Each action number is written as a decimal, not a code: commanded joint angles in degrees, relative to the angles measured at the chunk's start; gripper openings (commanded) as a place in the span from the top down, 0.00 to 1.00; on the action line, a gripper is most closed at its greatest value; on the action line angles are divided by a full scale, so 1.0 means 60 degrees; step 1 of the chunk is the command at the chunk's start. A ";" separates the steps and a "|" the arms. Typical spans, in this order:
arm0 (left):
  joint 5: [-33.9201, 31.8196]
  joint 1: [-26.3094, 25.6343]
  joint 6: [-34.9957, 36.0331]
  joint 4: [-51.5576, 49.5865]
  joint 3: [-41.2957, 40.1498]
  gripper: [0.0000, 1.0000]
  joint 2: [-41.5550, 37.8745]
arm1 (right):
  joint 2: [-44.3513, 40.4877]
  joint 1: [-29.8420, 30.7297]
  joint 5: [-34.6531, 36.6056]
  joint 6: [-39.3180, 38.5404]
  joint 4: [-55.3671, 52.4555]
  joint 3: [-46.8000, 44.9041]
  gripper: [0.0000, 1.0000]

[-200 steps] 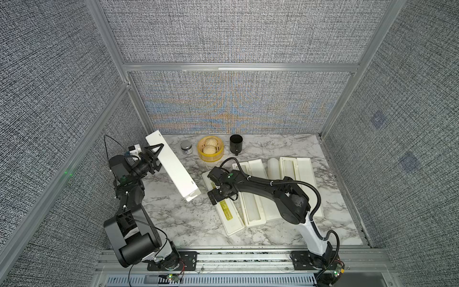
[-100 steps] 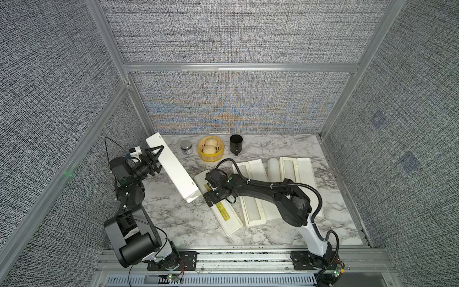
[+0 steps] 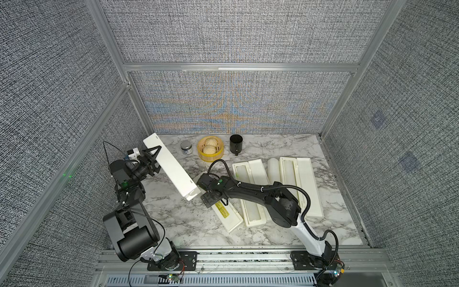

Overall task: Put plastic wrap rolls into dispensers
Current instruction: Place the lid at the center of the board.

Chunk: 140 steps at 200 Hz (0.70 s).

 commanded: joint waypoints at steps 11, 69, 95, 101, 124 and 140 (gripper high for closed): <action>0.0127 0.0016 0.0026 0.0287 0.0043 0.29 -0.0143 | 0.0108 0.0079 0.0733 -0.0374 -0.1020 -0.0081 0.01; 0.0078 0.0032 0.0023 0.0254 -0.0003 0.29 -0.0248 | -0.0449 0.0063 0.0769 -0.0370 -0.0600 -0.0710 0.01; 0.0096 0.0028 0.0112 0.0098 0.0048 0.29 -0.0257 | -0.1026 -0.0129 -0.0224 -0.0372 -0.0241 -0.1073 0.01; 0.0089 0.0025 0.0194 -0.0037 0.0054 0.29 -0.0286 | -0.1175 -0.0193 -0.0468 -0.0351 -0.0165 -0.1189 0.01; 0.0058 0.0026 0.0806 -0.0867 0.0114 0.29 -0.0415 | -0.1731 -0.0393 -0.1158 -0.0329 -0.0031 -0.1583 0.01; 0.0040 0.0000 0.1176 -0.1320 0.0117 0.29 -0.0486 | -0.2141 -0.0527 -0.1530 -0.0235 0.0102 -0.1916 0.01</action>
